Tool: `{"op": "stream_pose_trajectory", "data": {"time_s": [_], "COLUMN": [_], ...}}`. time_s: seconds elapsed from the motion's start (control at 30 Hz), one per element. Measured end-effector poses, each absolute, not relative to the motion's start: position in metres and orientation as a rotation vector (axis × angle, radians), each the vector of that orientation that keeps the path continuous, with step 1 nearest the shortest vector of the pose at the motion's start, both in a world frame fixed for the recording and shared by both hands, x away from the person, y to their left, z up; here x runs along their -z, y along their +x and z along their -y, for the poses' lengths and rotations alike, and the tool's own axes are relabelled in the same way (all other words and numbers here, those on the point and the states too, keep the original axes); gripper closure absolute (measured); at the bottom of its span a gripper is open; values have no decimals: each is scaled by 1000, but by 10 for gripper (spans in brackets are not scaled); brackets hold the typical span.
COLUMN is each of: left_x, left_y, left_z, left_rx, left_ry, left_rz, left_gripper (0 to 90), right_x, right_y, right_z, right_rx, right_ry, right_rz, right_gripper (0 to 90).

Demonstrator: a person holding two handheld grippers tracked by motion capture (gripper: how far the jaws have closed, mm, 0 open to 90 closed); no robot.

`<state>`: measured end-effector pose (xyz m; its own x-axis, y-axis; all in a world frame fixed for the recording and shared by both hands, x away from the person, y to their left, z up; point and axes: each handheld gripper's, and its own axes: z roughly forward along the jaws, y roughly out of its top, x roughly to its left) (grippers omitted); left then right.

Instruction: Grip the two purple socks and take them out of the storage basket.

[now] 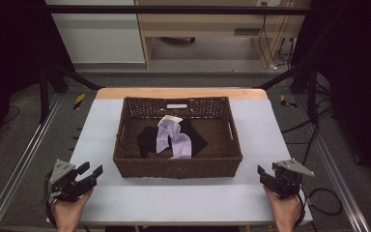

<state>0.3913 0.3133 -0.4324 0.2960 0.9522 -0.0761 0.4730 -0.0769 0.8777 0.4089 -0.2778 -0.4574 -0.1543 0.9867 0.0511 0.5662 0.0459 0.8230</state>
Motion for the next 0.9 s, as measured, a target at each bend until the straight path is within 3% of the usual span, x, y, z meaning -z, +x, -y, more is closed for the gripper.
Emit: {"op": "stream_pose_trajectory", "data": {"time_s": [0.13,0.9], "left_x": [429,388], "left_y": [387,388], "left_z": [-309,-290], "left_rx": [-756,-743], "left_ry": [1680,1647], "left_rz": [-1281,-1185], "left_gripper": [454,455], "right_x": [455,454], "right_y": [406,409], "right_z": [278,274], "right_rx": [-994,-1009], "right_ry": [1543,1512], "right_rz": [-1775,-1795], "right_gripper": [407,396]}}
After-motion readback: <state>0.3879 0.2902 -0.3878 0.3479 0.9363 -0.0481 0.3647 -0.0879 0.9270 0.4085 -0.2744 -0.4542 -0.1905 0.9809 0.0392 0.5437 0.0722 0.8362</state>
